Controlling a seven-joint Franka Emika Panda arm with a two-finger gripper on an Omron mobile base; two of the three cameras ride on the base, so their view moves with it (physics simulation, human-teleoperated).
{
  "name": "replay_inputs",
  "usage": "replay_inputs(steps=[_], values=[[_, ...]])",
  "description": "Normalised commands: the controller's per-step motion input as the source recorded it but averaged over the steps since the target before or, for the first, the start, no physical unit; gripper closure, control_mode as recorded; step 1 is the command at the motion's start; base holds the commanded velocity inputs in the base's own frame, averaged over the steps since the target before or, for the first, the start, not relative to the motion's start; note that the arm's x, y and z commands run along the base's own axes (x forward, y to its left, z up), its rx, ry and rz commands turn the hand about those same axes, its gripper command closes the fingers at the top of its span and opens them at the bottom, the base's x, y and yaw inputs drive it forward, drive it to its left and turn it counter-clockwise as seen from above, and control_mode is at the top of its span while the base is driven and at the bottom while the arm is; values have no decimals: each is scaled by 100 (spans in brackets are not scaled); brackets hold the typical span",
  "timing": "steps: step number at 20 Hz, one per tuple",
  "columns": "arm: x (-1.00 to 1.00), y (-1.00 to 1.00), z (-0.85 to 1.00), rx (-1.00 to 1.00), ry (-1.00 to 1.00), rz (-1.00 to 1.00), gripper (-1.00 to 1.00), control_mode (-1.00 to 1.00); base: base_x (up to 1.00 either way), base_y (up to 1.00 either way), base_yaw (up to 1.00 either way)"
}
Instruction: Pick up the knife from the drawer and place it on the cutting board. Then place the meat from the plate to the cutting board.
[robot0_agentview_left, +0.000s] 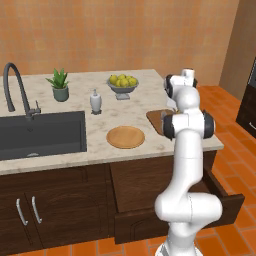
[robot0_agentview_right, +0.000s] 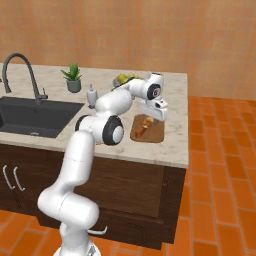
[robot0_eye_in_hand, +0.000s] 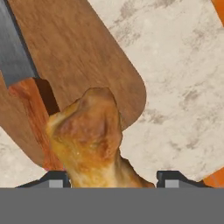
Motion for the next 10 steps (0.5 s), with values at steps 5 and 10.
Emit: replay_inputs(steps=[5,10], values=[[28,-9,-44,0,0,-2,100,-100,0,0,0],[-4,2,-35,0,-3,0,100,-100,0,0,0]])
